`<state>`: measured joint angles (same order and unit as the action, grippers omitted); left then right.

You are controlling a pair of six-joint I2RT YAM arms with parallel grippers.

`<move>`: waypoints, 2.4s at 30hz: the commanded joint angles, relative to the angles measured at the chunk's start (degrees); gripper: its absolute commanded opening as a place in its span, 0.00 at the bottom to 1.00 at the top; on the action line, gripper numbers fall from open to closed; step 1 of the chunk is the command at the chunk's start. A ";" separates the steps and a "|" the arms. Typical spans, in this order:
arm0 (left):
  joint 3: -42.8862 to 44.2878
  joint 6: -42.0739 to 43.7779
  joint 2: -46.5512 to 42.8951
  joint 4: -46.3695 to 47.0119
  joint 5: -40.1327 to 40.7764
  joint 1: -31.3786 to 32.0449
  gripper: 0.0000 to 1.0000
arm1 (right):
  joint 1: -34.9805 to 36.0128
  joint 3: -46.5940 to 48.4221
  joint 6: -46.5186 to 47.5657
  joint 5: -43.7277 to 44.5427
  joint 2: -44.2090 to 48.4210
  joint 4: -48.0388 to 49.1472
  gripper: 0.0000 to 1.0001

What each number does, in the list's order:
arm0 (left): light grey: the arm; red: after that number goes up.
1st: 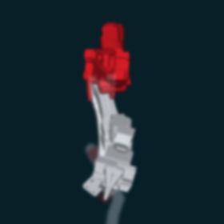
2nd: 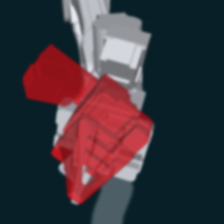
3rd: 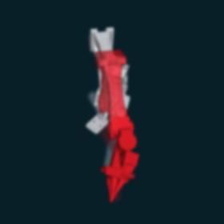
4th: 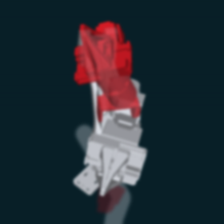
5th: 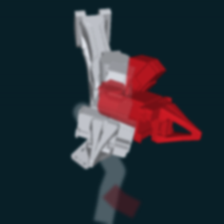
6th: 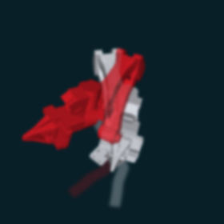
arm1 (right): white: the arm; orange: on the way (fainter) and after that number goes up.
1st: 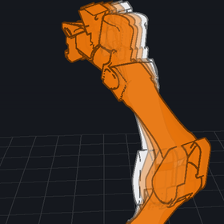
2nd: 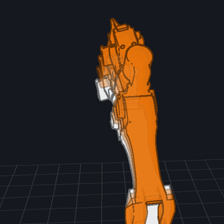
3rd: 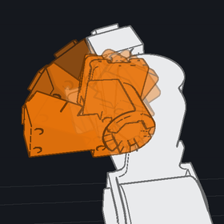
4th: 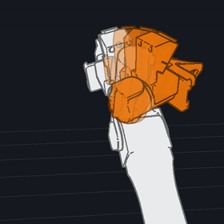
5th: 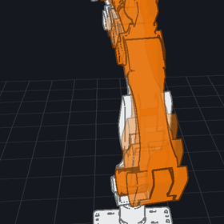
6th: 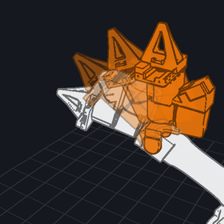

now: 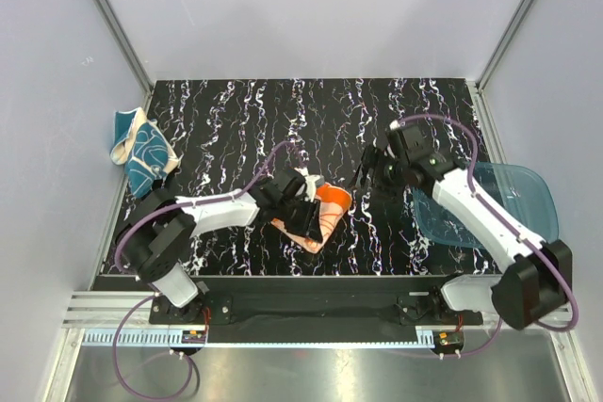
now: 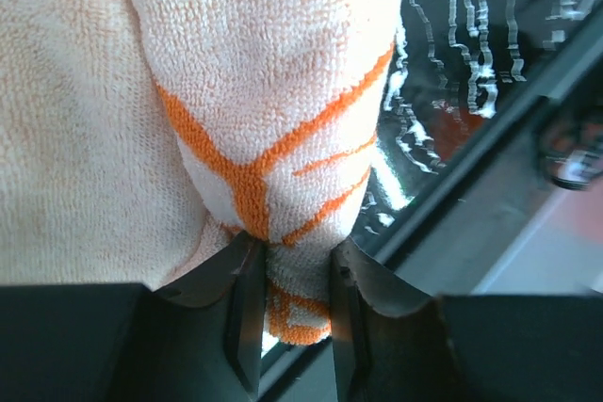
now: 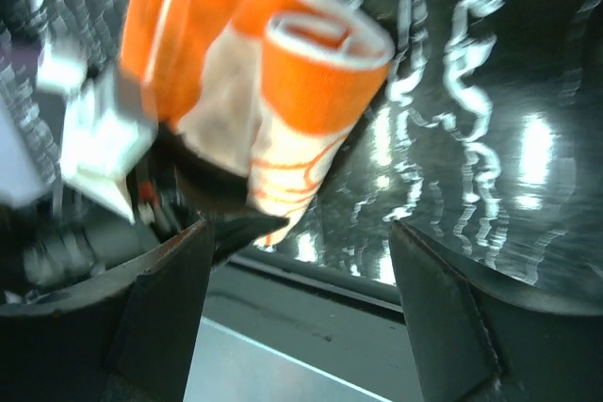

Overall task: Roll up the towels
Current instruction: Roll the towel

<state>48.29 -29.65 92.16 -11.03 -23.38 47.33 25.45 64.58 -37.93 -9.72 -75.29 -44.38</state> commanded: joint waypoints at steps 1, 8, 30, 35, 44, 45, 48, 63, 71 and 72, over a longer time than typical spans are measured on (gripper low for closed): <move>-1.88 -4.44 3.37 3.18 -15.17 -3.11 0.27 | 0.21 -8.13 -1.78 -12.22 5.83 13.48 0.81; -2.24 -9.28 9.08 8.56 -25.31 -9.53 0.28 | 0.39 -22.02 -6.80 -17.44 8.23 27.14 0.81; -9.27 -30.99 18.75 37.56 -39.64 -16.83 0.34 | 7.59 -31.00 -12.78 -17.53 -13.04 58.17 0.66; -10.94 -35.56 19.64 43.81 -40.70 -16.92 0.35 | 7.94 -31.44 -13.22 -17.44 -15.76 61.42 0.55; -2.52 -13.44 11.30 7.81 -25.86 -16.48 0.56 | 8.30 -28.29 -11.99 -16.39 -16.91 52.92 0.23; -0.85 -12.11 9.29 5.34 -24.10 -16.39 0.58 | 8.30 -27.76 -11.73 -16.04 -16.65 51.25 0.22; 1.36 -7.89 5.16 -2.49 -18.04 -16.04 0.60 | 8.38 -25.65 -10.59 -14.37 -15.51 44.75 0.21; 12.62 7.59 -10.69 -18.86 43.82 16.37 0.62 | 10.23 -14.48 -8.56 -8.21 -15.06 21.27 0.20; 15.16 6.01 -3.23 -18.68 53.96 28.52 0.62 | 10.41 -10.70 -7.77 -7.16 -16.21 15.64 0.16; 15.51 5.83 -1.21 -18.42 54.05 28.87 0.62 | 10.41 -10.53 -7.68 -6.99 -16.29 15.21 0.17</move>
<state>61.06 -23.75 87.85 -30.13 23.24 75.59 35.22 51.96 -46.78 -19.03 -90.98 -24.16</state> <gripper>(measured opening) 0.621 0.295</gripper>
